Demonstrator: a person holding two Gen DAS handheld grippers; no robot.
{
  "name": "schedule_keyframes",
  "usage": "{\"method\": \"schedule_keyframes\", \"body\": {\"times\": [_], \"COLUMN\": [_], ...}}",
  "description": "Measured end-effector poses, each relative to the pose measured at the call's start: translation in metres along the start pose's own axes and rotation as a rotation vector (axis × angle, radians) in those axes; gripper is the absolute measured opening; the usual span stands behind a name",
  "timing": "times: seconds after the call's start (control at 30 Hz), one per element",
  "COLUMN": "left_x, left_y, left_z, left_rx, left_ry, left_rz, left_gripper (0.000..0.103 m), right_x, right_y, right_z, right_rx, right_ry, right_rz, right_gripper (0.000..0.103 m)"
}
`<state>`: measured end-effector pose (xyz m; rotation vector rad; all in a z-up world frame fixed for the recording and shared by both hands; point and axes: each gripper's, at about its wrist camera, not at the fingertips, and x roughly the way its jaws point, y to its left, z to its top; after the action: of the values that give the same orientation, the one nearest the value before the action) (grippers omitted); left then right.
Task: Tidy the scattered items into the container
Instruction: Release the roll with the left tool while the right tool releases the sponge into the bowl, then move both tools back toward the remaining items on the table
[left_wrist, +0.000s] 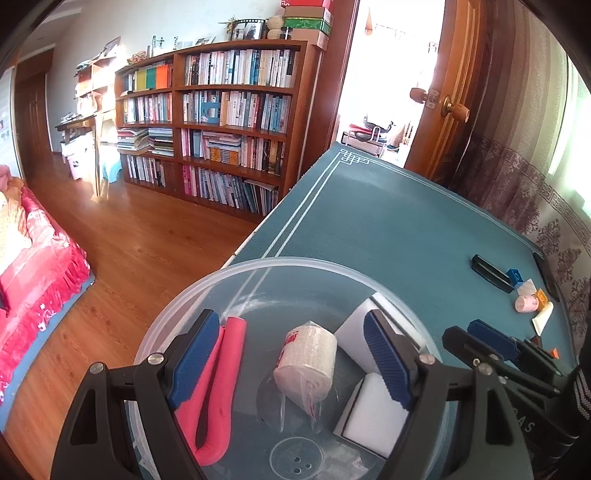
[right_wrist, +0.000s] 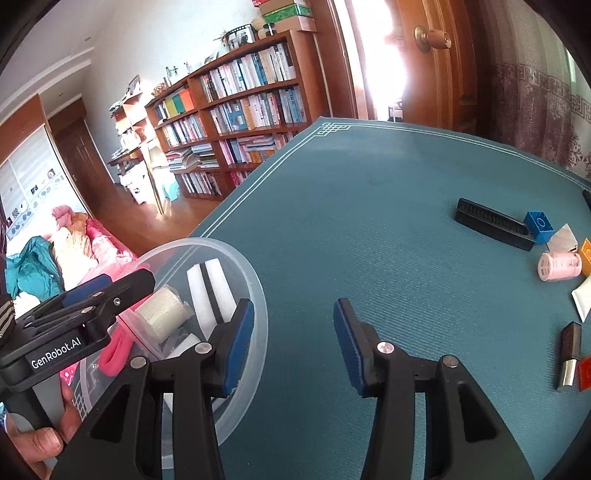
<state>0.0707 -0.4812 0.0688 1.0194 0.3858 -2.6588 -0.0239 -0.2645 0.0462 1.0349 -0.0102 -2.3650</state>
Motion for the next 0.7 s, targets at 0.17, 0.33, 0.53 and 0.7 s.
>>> {"method": "schedule_keyframes", "body": {"times": [0.17,0.33,0.53,0.7], "left_x": [-0.004,-0.005,-0.008,-0.009], "left_y": [-0.012,-0.028,-0.058,-0.090], "left_z": [-0.005,-0.004,-0.007,-0.011], "left_rx": [0.026,0.053,0.106,0.166], "left_ry": [0.005,0.007,0.010,0.016], "left_rz": [-0.016,-0.030,-0.052,-0.076], "left_gripper": [0.084,0.084,0.084,0.084], "right_x": [-0.012,-0.028,-0.051,-0.072], "right_y": [-0.014,-0.039,-0.076,-0.108], "right_z": [-0.010,-0.021,-0.034,-0.047], "right_rx": [0.020,0.068,0.143,0.197], "right_ry": [-0.002,-0.014,-0.032,-0.050], "right_rz": [-0.017,-0.049,-0.093,-0.129], "right_gripper": [0.049,0.049,0.049,0.049]}}
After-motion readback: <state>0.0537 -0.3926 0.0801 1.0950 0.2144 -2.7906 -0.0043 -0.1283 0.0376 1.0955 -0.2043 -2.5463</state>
